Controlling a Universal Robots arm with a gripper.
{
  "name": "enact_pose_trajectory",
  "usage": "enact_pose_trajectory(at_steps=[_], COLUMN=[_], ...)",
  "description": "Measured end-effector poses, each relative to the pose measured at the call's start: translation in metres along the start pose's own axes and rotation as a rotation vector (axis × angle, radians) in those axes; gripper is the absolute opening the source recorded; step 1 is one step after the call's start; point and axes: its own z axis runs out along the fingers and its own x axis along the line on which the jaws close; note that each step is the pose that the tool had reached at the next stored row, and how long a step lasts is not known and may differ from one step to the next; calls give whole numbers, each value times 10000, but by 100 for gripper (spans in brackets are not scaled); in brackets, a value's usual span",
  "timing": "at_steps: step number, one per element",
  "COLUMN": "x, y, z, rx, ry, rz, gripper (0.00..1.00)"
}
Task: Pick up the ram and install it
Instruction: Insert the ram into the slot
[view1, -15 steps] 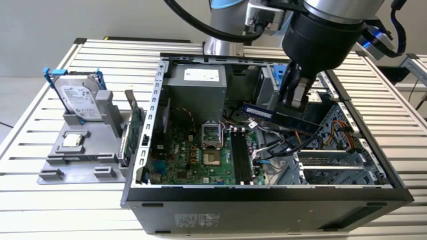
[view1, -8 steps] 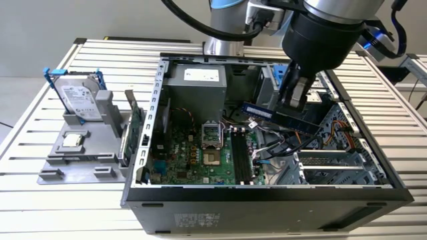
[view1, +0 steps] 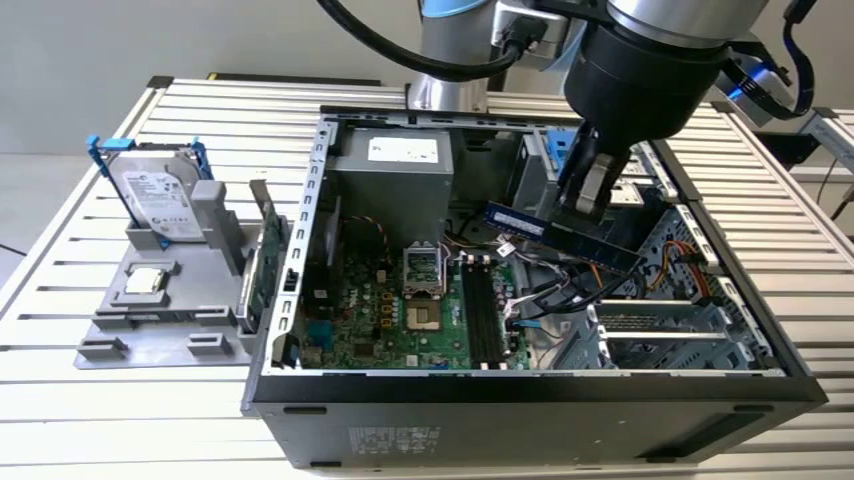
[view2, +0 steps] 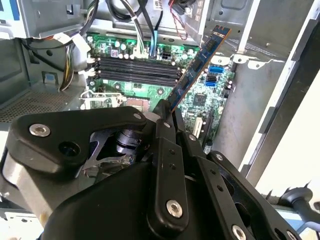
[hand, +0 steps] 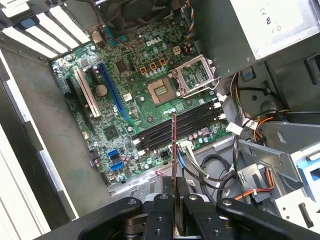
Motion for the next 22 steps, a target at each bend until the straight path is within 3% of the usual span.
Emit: enact_pose_trajectory(at_steps=[22], x=[0], y=[0], z=[0], rx=[11], ry=[-30], rz=[1017], gripper=[0])
